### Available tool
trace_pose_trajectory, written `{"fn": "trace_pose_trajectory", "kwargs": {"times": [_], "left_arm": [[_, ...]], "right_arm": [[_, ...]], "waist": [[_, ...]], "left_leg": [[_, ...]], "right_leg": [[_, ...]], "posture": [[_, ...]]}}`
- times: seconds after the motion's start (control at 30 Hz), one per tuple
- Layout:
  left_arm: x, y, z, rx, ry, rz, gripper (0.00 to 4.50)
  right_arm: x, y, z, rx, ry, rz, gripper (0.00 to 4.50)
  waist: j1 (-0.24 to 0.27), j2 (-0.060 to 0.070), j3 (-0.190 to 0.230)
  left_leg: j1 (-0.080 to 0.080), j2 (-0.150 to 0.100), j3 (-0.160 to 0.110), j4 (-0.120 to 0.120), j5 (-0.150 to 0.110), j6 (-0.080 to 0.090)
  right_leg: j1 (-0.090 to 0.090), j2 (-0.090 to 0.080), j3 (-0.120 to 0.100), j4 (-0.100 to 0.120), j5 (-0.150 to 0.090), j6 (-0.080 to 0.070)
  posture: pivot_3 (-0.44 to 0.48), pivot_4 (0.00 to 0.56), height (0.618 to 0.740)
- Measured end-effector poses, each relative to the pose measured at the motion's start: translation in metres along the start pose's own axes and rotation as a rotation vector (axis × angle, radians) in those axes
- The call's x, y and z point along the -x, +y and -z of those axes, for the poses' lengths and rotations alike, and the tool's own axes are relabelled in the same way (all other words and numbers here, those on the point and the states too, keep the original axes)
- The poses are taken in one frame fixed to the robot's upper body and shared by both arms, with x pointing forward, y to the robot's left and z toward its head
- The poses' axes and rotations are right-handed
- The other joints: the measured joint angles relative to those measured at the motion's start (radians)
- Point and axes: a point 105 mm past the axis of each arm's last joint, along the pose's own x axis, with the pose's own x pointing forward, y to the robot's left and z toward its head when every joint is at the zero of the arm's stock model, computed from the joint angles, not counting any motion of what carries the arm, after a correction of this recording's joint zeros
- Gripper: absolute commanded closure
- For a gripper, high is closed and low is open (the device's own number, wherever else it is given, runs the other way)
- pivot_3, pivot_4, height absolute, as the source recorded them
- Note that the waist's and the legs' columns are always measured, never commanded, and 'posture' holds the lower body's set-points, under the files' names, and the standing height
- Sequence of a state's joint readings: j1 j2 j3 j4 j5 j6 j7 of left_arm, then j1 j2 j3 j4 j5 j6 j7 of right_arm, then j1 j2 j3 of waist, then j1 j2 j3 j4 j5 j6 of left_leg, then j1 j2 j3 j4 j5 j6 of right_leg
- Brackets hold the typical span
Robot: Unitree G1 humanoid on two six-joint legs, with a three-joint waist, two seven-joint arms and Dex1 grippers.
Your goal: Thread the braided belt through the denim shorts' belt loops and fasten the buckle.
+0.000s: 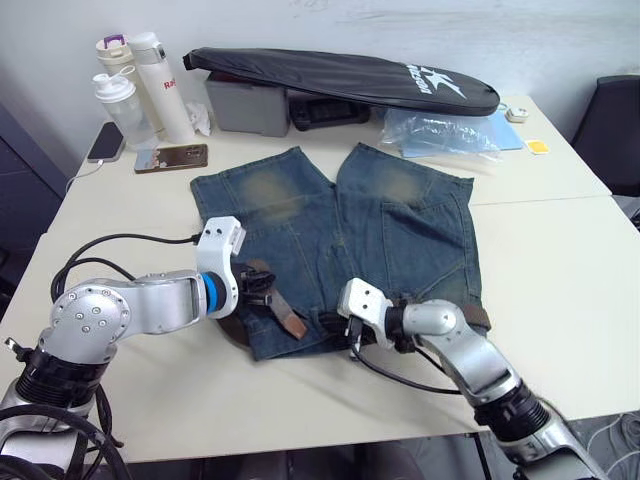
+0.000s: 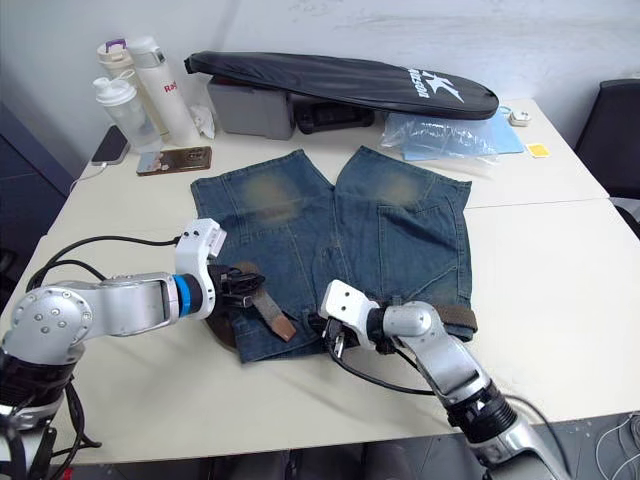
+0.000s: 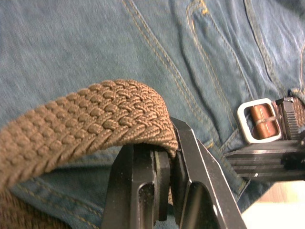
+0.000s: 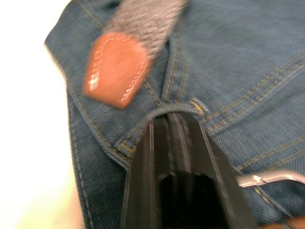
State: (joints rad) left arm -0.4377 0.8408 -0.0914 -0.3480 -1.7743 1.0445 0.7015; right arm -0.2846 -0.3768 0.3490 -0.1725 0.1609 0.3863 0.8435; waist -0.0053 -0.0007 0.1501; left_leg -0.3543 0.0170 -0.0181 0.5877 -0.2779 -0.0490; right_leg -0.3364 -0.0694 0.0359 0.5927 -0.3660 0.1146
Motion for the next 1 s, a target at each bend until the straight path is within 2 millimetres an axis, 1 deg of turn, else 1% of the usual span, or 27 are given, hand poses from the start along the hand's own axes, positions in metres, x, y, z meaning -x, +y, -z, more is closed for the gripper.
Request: {"fn": "trace_pose_trajectory", "kwargs": {"times": [0.07,0.2,0.3,0.4,0.47,0.53,0.6,0.67,0.73,0.8,0.9,1.0], "left_arm": [[0.0,0.001,0.001,0.007,0.002,-0.006,4.5],[0.0,0.002,0.001,0.013,-0.004,-0.011,4.5],[0.0,0.001,0.0,0.017,-0.009,-0.01,4.5],[-0.002,0.0,0.0,0.022,-0.011,-0.003,4.5],[-0.002,-0.001,0.001,0.022,-0.009,-0.002,4.5],[-0.002,-0.001,0.001,0.022,-0.01,-0.002,4.5],[-0.003,-0.001,0.001,0.022,-0.011,-0.003,4.5],[-0.003,0.0,0.001,0.022,-0.013,-0.005,4.5],[-0.003,0.0,0.001,0.022,-0.013,-0.007,4.5],[-0.003,0.0,0.0,0.023,-0.017,-0.01,4.5],[0.0,0.005,-0.004,0.036,-0.038,-0.032,4.5],[0.004,0.012,-0.007,0.052,-0.061,-0.059,4.5]], "right_arm": [[0.003,0.001,-0.002,-0.054,-0.046,0.005,4.49],[0.011,0.003,-0.012,-0.219,-0.18,0.003,4.49],[0.015,0.004,-0.018,-0.28,-0.234,-0.01,4.49],[0.019,0.003,-0.017,-0.326,-0.254,-0.004,4.49],[0.019,0.002,-0.016,-0.323,-0.247,0.003,4.49],[0.022,0.001,-0.015,-0.308,-0.227,0.011,4.49],[0.026,0.001,-0.018,-0.271,-0.2,0.014,4.49],[0.035,-0.002,-0.032,-0.194,-0.168,0.014,4.49],[0.039,-0.002,-0.039,-0.157,-0.161,0.01,4.49],[0.046,-0.004,-0.057,-0.09,-0.169,0.013,4.49],[0.057,0.001,-0.076,-0.004,-0.126,-0.014,4.49],[0.065,0.003,-0.091,0.087,-0.089,-0.016,4.49]], "waist": [[0.001,0.0,0.0],[0.002,0.0,0.0],[0.002,0.0,0.0],[0.002,0.0,0.0],[0.002,0.0,0.0],[0.002,0.0,0.0],[0.003,0.001,0.0],[0.003,0.001,0.001],[0.003,0.001,0.001],[0.003,0.001,0.0],[0.003,0.002,0.001],[0.003,0.002,0.001]], "left_leg": [[0.0,0.0,0.0,0.001,0.0,0.0],[0.0,-0.001,-0.001,0.001,0.0,0.0],[0.0,-0.001,-0.001,0.0,0.0,0.0],[0.0,0.0,-0.001,0.0,0.0,0.0],[0.0,-0.001,0.0,0.0,0.0,0.0],[0.0,-0.001,0.0,0.0,0.0,0.0],[0.0,-0.001,0.0,0.0,0.0,0.0],[-0.001,-0.001,0.0,0.001,0.0,0.0],[-0.001,-0.002,0.0,0.001,0.0,0.0],[-0.001,-0.001,-0.001,0.0,0.0,0.0],[-0.001,-0.001,-0.001,0.0,0.0,0.0],[-0.001,-0.001,-0.001,0.0,0.0,0.0]], "right_leg": [[0.0,0.0,0.0,0.001,0.0,0.0],[0.001,0.0,0.0,0.001,0.0,0.0],[0.0,0.0,0.0,0.001,0.0,0.0],[0.0,0.0,0.0,0.001,0.0,0.0],[0.0,0.0,0.0,0.001,0.0,0.0],[0.0,-0.001,0.0,0.0,0.0,0.0],[0.0,-0.001,0.001,0.0,0.0,0.0],[0.0,-0.001,0.0,0.0,0.0,0.0],[-0.001,-0.002,0.0,0.0,0.0,0.0],[0.0,-0.001,0.0,0.0,0.0,0.0],[-0.001,-0.001,0.001,0.0,0.0,0.0],[-0.001,-0.001,0.001,0.0,0.0,0.0]], "posture": [[0.0,0.15,0.74],[0.0,0.15,0.74],[0.0,0.15,0.74],[0.0,0.15,0.74],[0.0,0.15,0.74],[0.0,0.15,0.74],[0.0,0.15,0.74],[0.0,0.15,0.74],[0.0,0.15,0.74],[0.0,0.15,0.74],[0.0,0.15,0.74],[0.0,0.15,0.74]]}}
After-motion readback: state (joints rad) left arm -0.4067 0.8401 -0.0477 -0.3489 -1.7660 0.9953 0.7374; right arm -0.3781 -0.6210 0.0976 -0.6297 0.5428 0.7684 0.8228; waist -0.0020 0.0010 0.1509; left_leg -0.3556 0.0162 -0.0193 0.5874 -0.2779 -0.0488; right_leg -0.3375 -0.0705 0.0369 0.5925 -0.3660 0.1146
